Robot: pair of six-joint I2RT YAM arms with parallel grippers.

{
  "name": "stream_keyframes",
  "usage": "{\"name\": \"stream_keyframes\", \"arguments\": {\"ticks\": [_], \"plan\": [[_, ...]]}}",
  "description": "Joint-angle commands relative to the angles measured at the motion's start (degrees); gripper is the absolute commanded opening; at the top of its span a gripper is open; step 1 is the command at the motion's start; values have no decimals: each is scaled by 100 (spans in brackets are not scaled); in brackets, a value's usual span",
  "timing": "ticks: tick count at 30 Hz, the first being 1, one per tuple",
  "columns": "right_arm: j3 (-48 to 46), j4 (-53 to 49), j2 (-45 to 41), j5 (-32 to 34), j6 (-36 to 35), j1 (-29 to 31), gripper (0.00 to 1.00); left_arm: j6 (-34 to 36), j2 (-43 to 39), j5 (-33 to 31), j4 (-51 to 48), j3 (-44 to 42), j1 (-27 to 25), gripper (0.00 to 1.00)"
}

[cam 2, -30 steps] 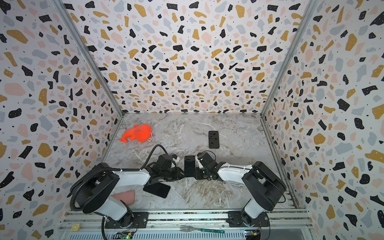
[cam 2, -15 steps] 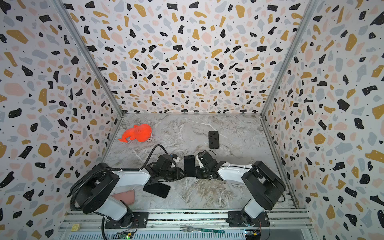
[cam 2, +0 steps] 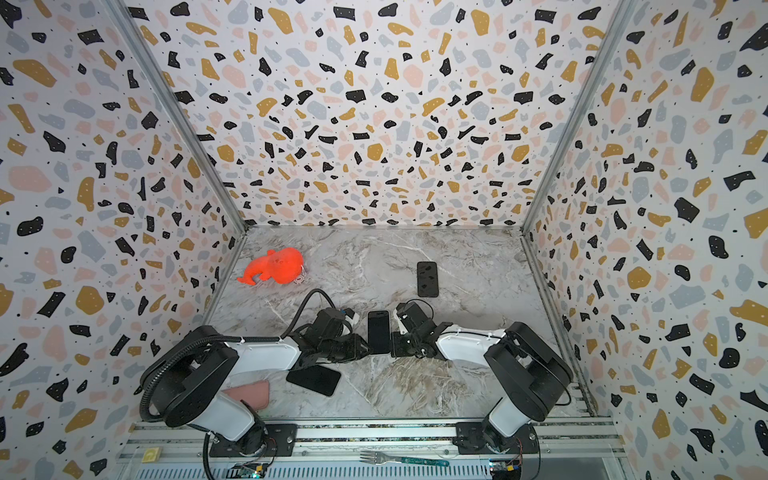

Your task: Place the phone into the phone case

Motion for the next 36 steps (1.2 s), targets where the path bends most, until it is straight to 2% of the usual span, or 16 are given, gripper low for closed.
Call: {"name": "stream_keyframes", "arguments": {"ticks": [1,5,15,16,19,21,26,32,36], "plan": [[-46,71,-78,-53,17,60,5,44,48,-70,-97,22,-24,31],[-76,69,-108,-29,30,67,1,34,42,-71,-77,14,-28,31],[-116,49,-204,-6,66,62,0,32,2,-105,-83,-22,-29,31],[-103,51,-221,-43,56,58,2,60,-19,-143,-157,-7,-29,31],[-47,13,-346,-108,31,53,17,285,-134,-446,-707,170,-29,32],[-46,20,-490,-84,17,45,23,444,-226,-728,-1208,368,-29,35],[-32,-66,-917,-6,-337,18,38,598,-433,-1137,-1775,709,-59,55],[-198,-313,-1498,342,-704,-195,47,617,-203,-1934,-2530,1409,-301,75],[-372,-477,-1874,503,-911,-464,55,539,84,-2428,-3017,1951,-536,78]]}}
